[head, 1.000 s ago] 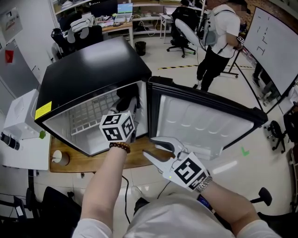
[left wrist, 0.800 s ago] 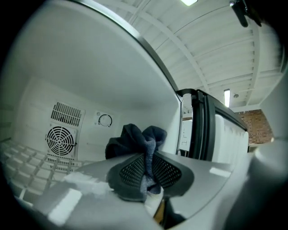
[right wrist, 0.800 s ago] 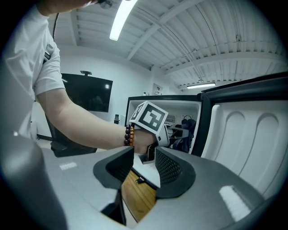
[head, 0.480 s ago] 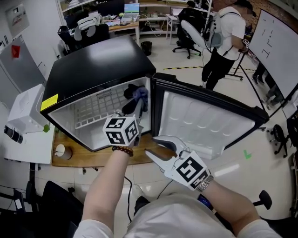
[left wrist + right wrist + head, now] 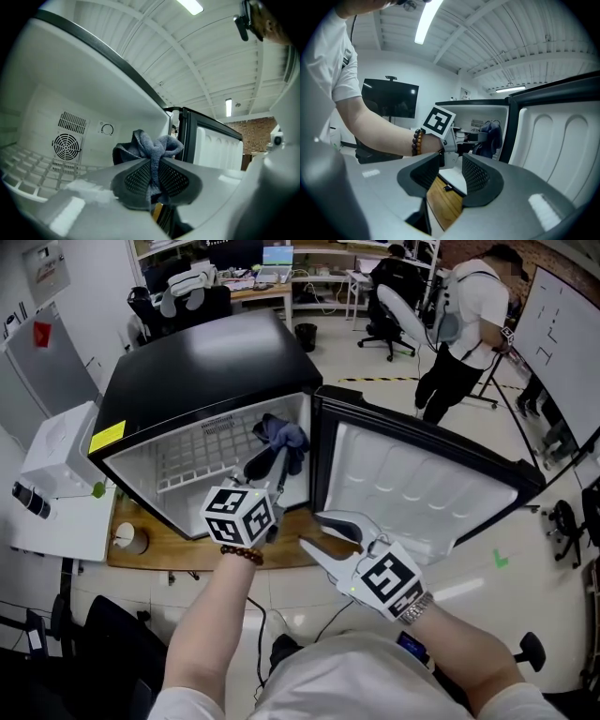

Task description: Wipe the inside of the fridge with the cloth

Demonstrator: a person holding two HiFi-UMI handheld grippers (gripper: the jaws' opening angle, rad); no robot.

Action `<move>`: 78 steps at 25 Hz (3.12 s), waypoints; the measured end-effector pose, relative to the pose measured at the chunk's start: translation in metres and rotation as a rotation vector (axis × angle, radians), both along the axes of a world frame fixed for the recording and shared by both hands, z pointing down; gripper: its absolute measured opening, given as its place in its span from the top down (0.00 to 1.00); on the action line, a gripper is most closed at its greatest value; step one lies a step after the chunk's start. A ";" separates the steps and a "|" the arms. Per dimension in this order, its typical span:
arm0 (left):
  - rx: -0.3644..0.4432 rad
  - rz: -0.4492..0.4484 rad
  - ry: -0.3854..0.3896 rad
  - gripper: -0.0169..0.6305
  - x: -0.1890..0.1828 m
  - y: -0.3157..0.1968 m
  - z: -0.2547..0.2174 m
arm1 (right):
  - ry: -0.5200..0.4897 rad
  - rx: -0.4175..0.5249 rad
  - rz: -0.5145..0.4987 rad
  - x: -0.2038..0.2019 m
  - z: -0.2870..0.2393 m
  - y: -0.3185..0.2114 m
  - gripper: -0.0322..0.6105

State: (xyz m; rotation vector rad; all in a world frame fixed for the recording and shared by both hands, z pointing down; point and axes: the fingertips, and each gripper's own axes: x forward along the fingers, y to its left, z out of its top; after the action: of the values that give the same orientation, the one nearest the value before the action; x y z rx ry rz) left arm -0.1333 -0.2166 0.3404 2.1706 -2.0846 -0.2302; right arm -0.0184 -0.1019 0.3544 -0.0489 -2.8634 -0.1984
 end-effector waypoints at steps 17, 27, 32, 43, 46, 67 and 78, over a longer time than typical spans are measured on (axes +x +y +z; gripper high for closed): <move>0.026 0.410 -0.010 0.90 0.027 0.137 -0.005 | 0.002 -0.199 -0.182 -0.031 -0.011 -0.007 0.68; 0.020 0.546 0.057 0.89 0.031 0.218 -0.013 | 0.063 -0.417 -0.584 -0.067 -0.015 0.072 0.41; 0.023 0.591 0.097 0.89 0.030 0.244 -0.013 | 0.105 -0.518 -0.743 -0.077 -0.018 0.104 0.41; -0.025 0.580 0.107 0.89 0.022 0.269 0.005 | 0.143 -0.598 -0.924 -0.089 -0.012 0.149 0.63; -0.061 0.529 0.079 0.89 0.013 0.270 0.015 | 0.144 -0.564 -0.901 -0.095 -0.004 0.150 0.71; -0.280 -0.248 -0.032 0.71 -0.145 0.275 0.099 | 0.083 -0.149 -0.408 -0.204 0.094 0.106 0.77; -0.311 -0.434 -0.049 0.71 -0.197 0.266 0.118 | 0.036 -0.089 -0.325 -0.276 0.140 0.106 0.77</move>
State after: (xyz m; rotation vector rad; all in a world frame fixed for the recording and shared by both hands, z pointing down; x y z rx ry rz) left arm -0.3300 0.0497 0.4586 1.5538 -2.4073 0.1058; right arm -0.2944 0.0045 0.4945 -0.5311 -2.8103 -0.1310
